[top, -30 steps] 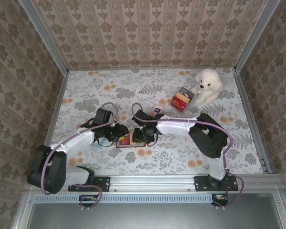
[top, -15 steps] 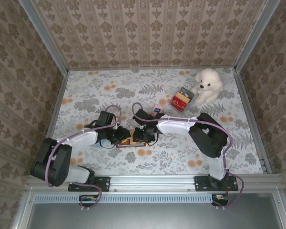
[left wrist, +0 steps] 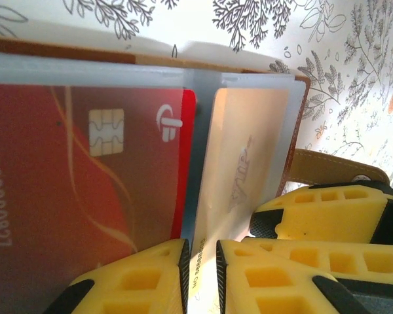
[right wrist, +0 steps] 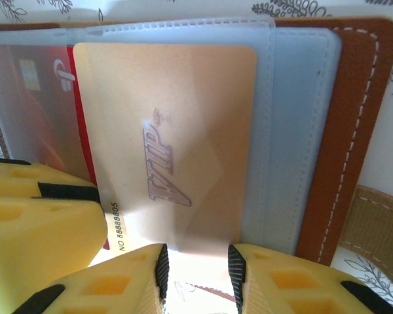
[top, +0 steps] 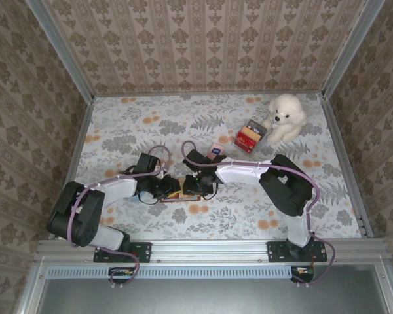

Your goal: Take the credit cards out of the card holder

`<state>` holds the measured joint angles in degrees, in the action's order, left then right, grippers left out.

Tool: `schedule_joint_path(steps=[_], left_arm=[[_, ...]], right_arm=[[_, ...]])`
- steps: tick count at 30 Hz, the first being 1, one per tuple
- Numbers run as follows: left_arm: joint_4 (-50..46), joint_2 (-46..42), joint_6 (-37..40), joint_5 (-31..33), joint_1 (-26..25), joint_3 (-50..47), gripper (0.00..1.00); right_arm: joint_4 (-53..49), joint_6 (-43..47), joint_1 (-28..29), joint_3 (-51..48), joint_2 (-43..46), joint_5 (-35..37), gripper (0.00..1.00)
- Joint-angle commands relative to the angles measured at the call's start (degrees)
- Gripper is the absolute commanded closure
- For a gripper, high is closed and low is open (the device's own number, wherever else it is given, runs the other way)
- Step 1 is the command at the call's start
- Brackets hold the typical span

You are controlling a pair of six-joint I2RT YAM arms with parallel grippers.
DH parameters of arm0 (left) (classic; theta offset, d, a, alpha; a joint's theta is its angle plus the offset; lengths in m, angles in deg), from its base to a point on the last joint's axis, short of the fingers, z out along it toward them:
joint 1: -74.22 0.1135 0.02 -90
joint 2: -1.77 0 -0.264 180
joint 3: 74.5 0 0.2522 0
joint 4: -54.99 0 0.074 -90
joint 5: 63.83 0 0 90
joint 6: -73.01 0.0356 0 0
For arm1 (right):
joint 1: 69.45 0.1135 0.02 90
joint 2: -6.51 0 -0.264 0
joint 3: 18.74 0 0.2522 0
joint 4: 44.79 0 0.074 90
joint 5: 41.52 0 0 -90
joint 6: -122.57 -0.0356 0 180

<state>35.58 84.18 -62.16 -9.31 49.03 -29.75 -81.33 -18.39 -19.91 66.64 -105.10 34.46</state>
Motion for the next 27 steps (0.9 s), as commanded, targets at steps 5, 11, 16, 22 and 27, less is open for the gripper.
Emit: schedule_joint_path(steps=[5,11,16,22,27], left_arm=[[0.5,1.2,2.4,-4.1,1.1,-0.2,0.79],[2.4,1.5,3.4,-6.5,1.8,-0.7,0.8],[2.6,2.5,5.1,-8.4,1.8,0.0,0.82],[-0.7,2.3,7.1,-6.9,2.2,1.3,0.87],[-2.4,1.4,7.8,-6.3,3.3,1.8,0.9]], right_arm=[[-2.6,0.4,-0.5,-1.5,-3.5,-0.7,0.66],[-2.9,0.6,-0.6,-1.7,-3.5,-0.7,0.66],[-3.0,0.9,-0.7,-1.7,-3.7,-1.1,0.66],[-3.9,0.8,-0.7,-1.4,-3.7,-0.8,0.66],[-4.5,0.6,-0.7,-1.4,-3.6,-0.5,0.66]])
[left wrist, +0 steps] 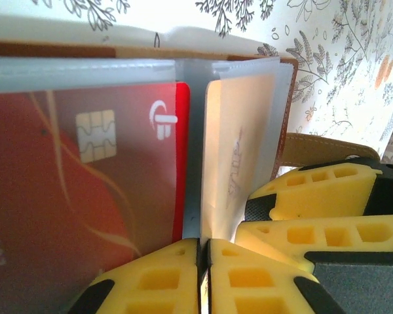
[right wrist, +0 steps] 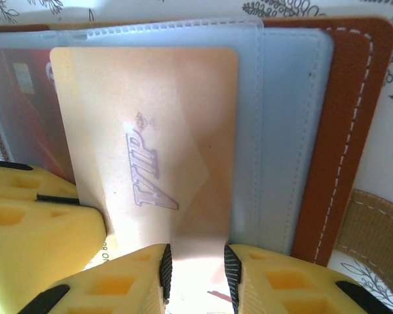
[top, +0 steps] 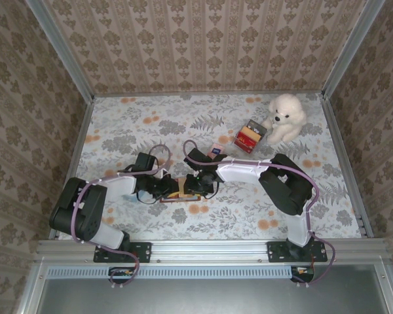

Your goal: Take the credit cards out of the card holder

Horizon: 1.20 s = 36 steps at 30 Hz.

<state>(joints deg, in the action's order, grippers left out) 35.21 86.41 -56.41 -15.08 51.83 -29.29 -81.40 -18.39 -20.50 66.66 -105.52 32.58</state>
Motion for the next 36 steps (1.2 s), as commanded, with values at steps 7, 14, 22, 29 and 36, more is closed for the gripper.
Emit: schedule_joint_path(steps=[7,14,22,29,36], left_arm=[[-4.2,-2.2,2.6,0.6,0.6,1.8,0.94],[-7.9,-4.3,3.4,5.0,0.9,2.1,1.0],[-14.0,-8.6,4.7,9.8,1.3,3.1,1.0],[-24.2,-15.1,5.8,14.0,1.6,7.8,1.0],[-26.3,-21.4,5.4,17.6,2.0,13.4,1.0]], right_arm=[[-4.0,-0.2,-0.4,-2.1,-3.4,1.5,0.67],[-3.7,-1.1,-0.5,-2.7,-3.2,1.9,0.66],[-2.8,-1.9,-1.0,-3.5,-2.3,2.5,0.66],[1.0,1.1,-1.2,-2.7,1.5,0.9,0.66],[5.8,6.7,-2.3,-0.7,9.8,-2.3,0.5]])
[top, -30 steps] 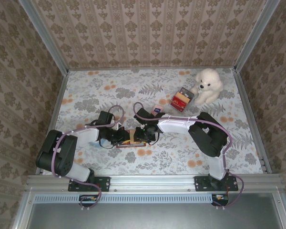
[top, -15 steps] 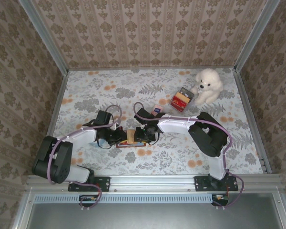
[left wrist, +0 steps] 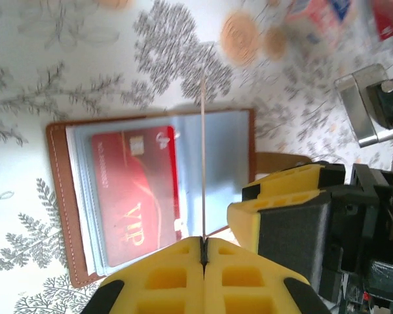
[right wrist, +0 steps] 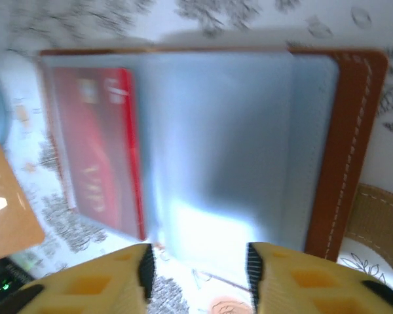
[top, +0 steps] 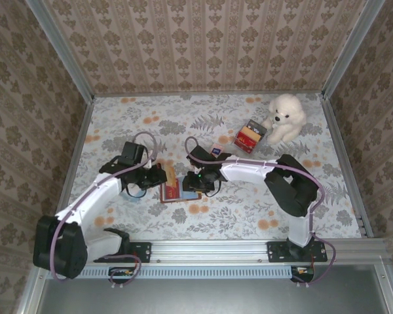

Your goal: Take the credit cards out of the card holder

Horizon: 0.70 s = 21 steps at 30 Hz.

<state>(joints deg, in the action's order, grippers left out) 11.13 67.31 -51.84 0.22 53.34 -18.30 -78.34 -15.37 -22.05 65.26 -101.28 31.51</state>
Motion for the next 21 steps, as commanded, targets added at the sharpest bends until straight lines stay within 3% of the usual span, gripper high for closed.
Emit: schedule_joint_path(steps=[1,9,12,16,21], left_arm=[[-1.2,-2.9,0.5,2.0,0.5,3.1,1.0],[13.9,-3.8,-6.8,-4.7,0.1,6.7,1.0],[21.4,-3.0,-12.3,-6.4,-0.7,6.8,1.0],[27.4,-2.0,-20.1,-2.7,-4.2,7.6,1.0],[32.8,0.4,-26.2,-2.7,-7.0,8.8,1.0]], right_arm=[[3.5,4.2,-1.2,0.6,7.1,-1.4,0.46],[16.3,2.1,-10.7,-6.6,18.6,-9.5,0.3],[25.9,-3.7,-16.0,-9.9,19.9,-17.4,0.28],[40.0,-12.6,-20.6,-12.6,19.5,-26.6,0.27],[45.4,-18.4,-22.0,-11.6,17.6,-29.5,0.32]])
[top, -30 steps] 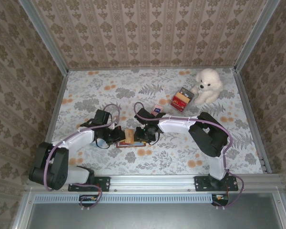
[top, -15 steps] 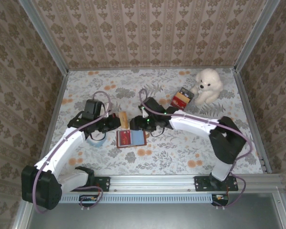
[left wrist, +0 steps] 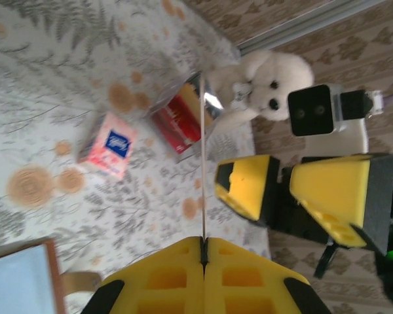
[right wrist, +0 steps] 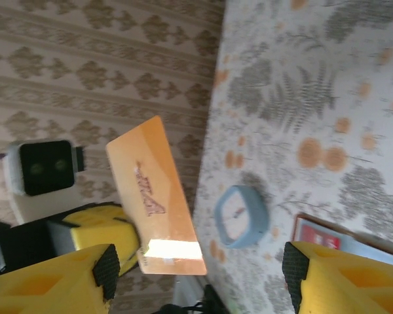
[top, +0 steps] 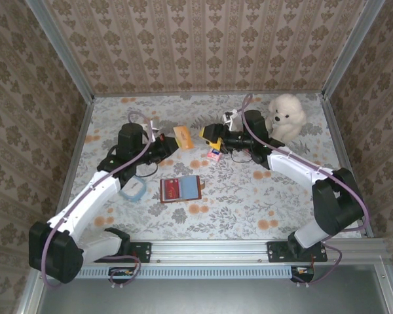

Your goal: Take the credit cards out of the card holder

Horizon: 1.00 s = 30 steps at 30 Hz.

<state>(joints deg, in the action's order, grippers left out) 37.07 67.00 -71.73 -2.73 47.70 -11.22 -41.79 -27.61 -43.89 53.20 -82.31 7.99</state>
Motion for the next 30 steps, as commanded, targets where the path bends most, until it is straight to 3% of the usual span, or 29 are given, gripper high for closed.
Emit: schedule_joint_path(steps=[1,5,9,15,21,24,26,30], left_arm=[[8.0,1.1,-7.0,0.2,-1.7,1.8,1.0],[10.3,1.5,-8.1,0.5,-2.4,2.5,1.0],[13.4,1.9,-9.3,-0.2,-2.6,1.8,1.0],[13.3,2.4,-9.3,-0.8,-2.6,1.8,1.0],[8.9,2.5,-8.4,-1.1,-2.4,2.8,1.0],[0.4,2.1,-4.8,1.2,-2.2,5.0,0.71],[-6.8,1.7,-1.9,4.2,-2.0,6.6,0.46],[-21.4,0.9,4.0,13.4,-2.2,8.1,0.24]], right_arm=[[11.0,-8.2,-0.3,0.3,-2.0,-6.6,0.33],[20.5,-16.1,-0.3,-0.2,-4.0,-8.6,0.36],[21.0,-17.0,-0.3,0.6,-4.5,-8.9,0.46],[24.7,-19.3,-0.3,0.1,-4.9,-9.4,0.65],[23.6,-17.4,-1.0,-0.5,-4.6,-8.8,0.97],[20.2,-13.5,-2.4,-1.1,-3.2,-8.0,1.0],[12.9,-7.4,-4.4,-1.0,-1.3,-6.8,1.0],[4.0,3.8,-10.0,-2.0,2.8,-4.8,1.0]])
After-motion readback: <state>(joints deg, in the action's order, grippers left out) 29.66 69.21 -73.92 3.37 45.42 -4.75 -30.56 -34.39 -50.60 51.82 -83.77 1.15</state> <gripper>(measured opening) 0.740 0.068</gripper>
